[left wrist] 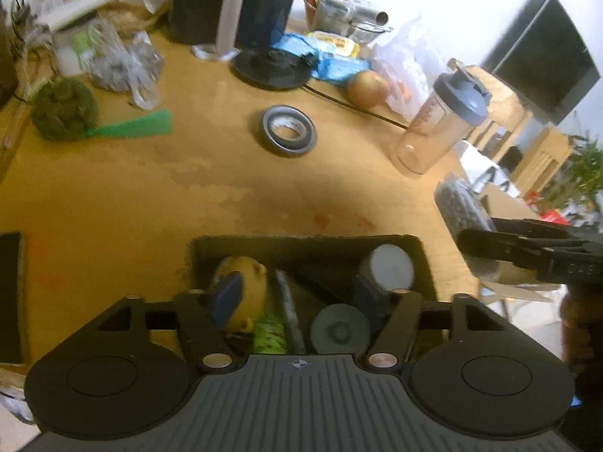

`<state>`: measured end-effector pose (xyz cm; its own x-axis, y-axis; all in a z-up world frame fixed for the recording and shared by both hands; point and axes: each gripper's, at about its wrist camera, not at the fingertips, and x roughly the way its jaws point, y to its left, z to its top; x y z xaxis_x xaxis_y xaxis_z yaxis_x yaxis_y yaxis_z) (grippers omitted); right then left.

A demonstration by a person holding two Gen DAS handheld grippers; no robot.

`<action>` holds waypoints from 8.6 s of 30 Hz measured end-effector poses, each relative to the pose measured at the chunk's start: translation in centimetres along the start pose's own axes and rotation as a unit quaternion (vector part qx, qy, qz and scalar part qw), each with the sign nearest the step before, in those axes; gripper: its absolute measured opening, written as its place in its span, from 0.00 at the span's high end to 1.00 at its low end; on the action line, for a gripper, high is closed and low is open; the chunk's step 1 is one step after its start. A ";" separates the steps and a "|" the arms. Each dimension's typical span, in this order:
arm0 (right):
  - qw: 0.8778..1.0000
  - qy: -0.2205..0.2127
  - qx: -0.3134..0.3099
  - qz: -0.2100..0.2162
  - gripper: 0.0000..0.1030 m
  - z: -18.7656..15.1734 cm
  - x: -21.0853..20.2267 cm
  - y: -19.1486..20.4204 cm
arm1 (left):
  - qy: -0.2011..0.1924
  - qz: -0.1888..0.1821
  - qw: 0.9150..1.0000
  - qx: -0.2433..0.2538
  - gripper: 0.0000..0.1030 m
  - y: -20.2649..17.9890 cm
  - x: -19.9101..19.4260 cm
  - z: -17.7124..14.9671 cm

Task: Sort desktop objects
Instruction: 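Lower the swab pack into the box and open the right gripper, then move the right gripper from the box toward the black tape roll, then lower the right gripper around the black tape roll and close it, then lift the clear plastic ring off the tape roll with the right gripper, then reach the left gripper down to the black tape roll while the right holds the ring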

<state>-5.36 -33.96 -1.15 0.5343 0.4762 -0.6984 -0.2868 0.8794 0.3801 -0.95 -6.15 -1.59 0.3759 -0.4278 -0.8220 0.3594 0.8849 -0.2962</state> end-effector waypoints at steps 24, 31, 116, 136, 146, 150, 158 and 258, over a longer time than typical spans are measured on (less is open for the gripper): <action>0.991 0.066 -0.089 0.069 0.27 -0.5 3.8 4.7 | -0.042 0.110 0.993 -0.005 0.00 1.8 -2.5 -1.2; 0.984 0.085 -0.134 0.083 0.27 -0.7 5.0 6.2 | -0.027 0.111 0.993 -0.015 0.00 2.6 -2.8 -1.7; 0.985 0.031 -0.122 -0.116 0.00 6.3 9.3 2.0 | 0.003 0.046 0.997 0.065 0.00 1.7 1.3 3.7; 0.980 0.044 -0.187 -0.058 0.00 10.3 17.3 0.8 | -0.004 0.020 1.000 0.016 0.00 4.6 1.2 4.1; 0.972 0.056 -0.222 -0.043 0.00 11.1 21.1 0.1 | 0.000 0.008 1.000 0.006 0.00 5.3 1.8 4.5; 0.970 0.062 -0.233 -0.041 0.00 11.3 22.4 -0.3 | 0.005 0.017 1.000 0.005 0.00 5.5 2.1 4.5; 0.963 0.074 -0.258 -0.032 0.00 11.8 24.5 -0.8 | 0.003 0.021 1.000 -0.001 0.00 6.1 2.2 4.7; 0.987 -0.028 -0.119 -0.103 0.11 5.3 5.0 -0.8 | -0.011 0.040 0.988 0.149 0.00 -0.4 4.5 8.6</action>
<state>1.69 -32.28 -1.71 0.6428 0.2915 -0.7084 -0.3414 0.9369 0.0757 7.96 -9.97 -0.99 0.4301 -0.3651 -0.8257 0.5619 0.8241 -0.0717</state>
